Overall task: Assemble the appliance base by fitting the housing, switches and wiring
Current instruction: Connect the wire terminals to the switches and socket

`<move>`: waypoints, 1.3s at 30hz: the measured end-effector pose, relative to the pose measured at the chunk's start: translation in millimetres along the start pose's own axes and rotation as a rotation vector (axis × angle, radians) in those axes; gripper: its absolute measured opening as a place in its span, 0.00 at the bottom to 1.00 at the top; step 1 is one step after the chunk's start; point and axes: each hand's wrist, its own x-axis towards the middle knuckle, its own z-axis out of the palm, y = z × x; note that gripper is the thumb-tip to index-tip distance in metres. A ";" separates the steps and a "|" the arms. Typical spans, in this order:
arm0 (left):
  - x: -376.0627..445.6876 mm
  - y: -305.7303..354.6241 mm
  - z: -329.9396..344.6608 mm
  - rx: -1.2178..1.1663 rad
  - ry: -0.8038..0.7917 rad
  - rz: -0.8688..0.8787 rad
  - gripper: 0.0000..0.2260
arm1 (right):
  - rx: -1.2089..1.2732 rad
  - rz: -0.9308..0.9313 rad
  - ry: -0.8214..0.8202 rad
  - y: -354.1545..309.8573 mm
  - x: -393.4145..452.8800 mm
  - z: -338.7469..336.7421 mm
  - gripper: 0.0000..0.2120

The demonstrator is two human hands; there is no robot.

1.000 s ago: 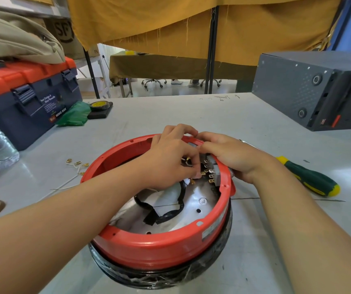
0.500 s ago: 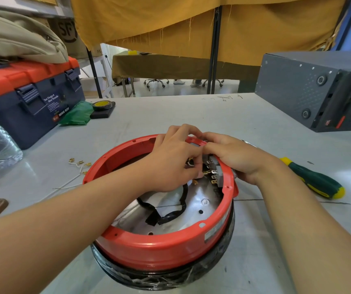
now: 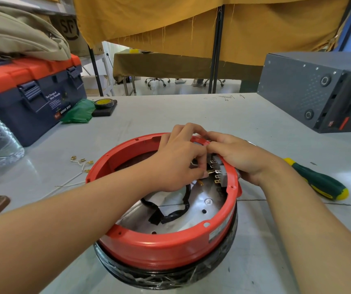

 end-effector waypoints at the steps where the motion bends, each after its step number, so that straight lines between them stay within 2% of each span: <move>1: 0.3 -0.3 0.1 -0.007 0.000 -0.001 0.04 | 0.013 0.002 -0.002 0.2 -0.3 -0.1 0.12; 9: 0.9 0.9 3.9 -0.026 0.026 0.021 0.05 | 0.062 0.038 -0.005 4.5 2.6 -1.5 0.14; 13: 1.3 0.9 4.6 -0.028 0.030 0.018 0.05 | 0.075 0.028 0.006 5.2 3.2 -0.6 0.11; 21: 0.5 -6.8 -9.6 -0.129 -0.076 -0.019 0.06 | -0.015 0.040 0.058 3.5 3.2 0.6 0.14; 39: 1.0 -12.3 -3.3 -0.015 -0.065 0.064 0.08 | -0.046 0.046 0.063 3.5 3.1 0.1 0.14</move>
